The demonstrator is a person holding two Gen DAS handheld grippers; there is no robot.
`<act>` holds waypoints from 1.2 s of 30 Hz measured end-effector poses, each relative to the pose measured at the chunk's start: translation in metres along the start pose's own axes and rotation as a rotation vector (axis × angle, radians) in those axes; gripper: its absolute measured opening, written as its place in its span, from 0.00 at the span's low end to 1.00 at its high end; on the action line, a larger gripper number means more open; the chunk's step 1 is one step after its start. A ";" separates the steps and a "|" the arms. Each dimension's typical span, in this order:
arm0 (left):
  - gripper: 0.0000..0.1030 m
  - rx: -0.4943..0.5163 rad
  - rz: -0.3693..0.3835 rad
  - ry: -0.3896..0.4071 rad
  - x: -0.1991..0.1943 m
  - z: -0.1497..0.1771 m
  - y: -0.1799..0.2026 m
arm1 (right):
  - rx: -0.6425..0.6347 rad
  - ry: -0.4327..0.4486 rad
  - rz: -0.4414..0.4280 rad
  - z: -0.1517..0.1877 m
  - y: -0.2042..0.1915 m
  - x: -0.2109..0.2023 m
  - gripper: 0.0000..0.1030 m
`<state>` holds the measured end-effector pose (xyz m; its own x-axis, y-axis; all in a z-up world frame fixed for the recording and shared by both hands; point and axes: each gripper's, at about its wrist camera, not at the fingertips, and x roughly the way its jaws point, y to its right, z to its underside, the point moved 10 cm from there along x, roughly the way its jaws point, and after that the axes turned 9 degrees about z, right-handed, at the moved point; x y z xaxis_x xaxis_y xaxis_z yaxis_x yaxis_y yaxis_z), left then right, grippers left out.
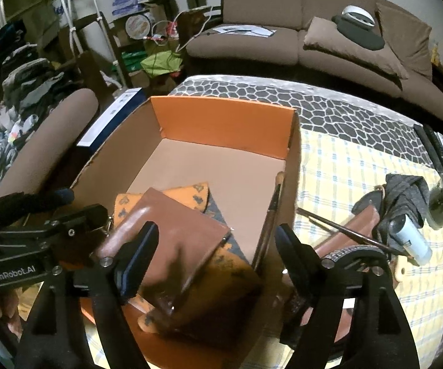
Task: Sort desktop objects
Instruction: 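Move both tools from the box to the black patterned strap bag on the table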
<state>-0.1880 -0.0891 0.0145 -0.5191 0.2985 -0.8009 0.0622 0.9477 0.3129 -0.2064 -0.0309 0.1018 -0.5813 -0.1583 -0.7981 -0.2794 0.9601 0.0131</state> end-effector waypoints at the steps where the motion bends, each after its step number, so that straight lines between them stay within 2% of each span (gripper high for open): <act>1: 0.71 0.000 0.002 0.004 0.000 -0.001 0.002 | 0.000 0.009 -0.013 0.000 0.001 -0.003 0.80; 3: 0.76 -0.004 0.010 0.012 -0.001 -0.002 0.007 | 0.004 0.021 -0.017 0.000 0.006 -0.007 0.80; 6: 0.79 -0.017 0.022 0.040 -0.004 -0.007 0.013 | 0.017 0.047 -0.013 -0.003 0.017 -0.016 0.80; 9: 0.80 -0.018 0.045 0.070 -0.008 -0.013 0.025 | 0.048 0.090 0.016 -0.009 0.043 -0.028 0.84; 14: 0.80 0.013 0.093 0.087 -0.006 -0.016 0.052 | 0.139 0.091 0.053 -0.007 0.096 -0.034 0.85; 18: 0.81 0.052 0.141 0.064 0.005 -0.011 0.086 | 0.204 0.076 0.096 0.005 0.141 -0.035 0.85; 20: 0.87 0.072 0.159 0.056 0.009 -0.007 0.102 | 0.235 0.063 0.117 0.012 0.163 -0.034 0.85; 22: 0.88 0.105 0.174 0.050 0.013 -0.002 0.123 | 0.261 0.054 0.137 0.020 0.181 -0.035 0.85; 27: 0.88 0.202 0.175 0.034 0.025 0.009 0.169 | 0.327 0.012 0.183 0.043 0.221 -0.032 0.85; 30: 0.88 0.251 0.156 0.015 0.036 0.017 0.190 | 0.331 -0.023 0.191 0.054 0.230 -0.027 0.85; 36: 0.86 0.315 0.140 -0.030 0.057 0.036 0.213 | 0.322 -0.115 0.188 0.083 0.240 -0.009 0.76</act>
<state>-0.1739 0.1340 0.0172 -0.4619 0.4270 -0.7774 0.3940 0.8840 0.2515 -0.2045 0.2199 0.0621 -0.5049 0.0366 -0.8624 0.0885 0.9960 -0.0096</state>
